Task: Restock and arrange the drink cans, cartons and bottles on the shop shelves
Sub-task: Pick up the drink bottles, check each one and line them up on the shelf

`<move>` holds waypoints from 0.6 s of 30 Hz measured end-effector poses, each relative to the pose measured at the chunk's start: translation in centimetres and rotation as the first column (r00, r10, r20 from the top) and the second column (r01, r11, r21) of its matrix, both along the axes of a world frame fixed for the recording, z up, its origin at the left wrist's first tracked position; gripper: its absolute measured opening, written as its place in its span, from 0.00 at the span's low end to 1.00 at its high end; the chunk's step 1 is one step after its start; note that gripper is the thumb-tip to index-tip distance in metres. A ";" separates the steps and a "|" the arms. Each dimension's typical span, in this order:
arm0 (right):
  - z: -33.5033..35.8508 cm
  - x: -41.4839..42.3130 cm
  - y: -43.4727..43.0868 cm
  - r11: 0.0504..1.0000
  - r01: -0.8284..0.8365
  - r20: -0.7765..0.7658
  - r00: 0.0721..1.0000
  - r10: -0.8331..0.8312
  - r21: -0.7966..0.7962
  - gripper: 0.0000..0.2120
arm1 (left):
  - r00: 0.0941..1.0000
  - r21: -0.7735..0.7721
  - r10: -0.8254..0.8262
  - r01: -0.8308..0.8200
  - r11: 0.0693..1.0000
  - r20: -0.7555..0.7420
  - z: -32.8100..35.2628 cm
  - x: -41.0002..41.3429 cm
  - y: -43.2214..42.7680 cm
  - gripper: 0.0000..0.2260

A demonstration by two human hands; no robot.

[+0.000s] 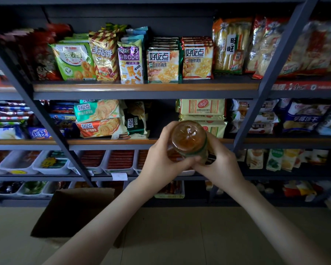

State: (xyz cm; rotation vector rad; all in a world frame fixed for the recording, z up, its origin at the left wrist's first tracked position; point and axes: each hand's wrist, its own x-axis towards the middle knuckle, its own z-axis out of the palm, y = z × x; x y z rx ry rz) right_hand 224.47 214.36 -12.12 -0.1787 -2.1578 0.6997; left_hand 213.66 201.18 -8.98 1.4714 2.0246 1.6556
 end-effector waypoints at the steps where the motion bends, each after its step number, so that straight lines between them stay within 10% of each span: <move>1: 0.4 -0.1 0.1 0.998 -0.038 0.016 0.999 0.039 -0.046 0.31 | 1.000 -0.004 0.013 -0.013 1.000 0.007 0.4 -0.3 0.3 0.33; 7: 4.2 -0.5 2.3 0.954 -0.187 0.215 0.947 0.238 -0.233 0.25 | 0.863 0.011 0.103 -0.125 0.992 0.495 2.1 -3.1 1.6 0.22; 12: 3.5 0.2 6.9 0.966 -0.199 0.302 0.943 0.144 0.162 0.39 | 0.737 0.097 0.023 -0.120 0.988 0.676 4.8 -5.1 2.1 0.07; 18: 6.9 -2.1 8.5 0.642 -0.240 0.199 0.970 0.136 0.728 0.38 | 0.688 0.004 0.017 -0.029 1.000 0.725 7.5 -6.6 3.4 0.17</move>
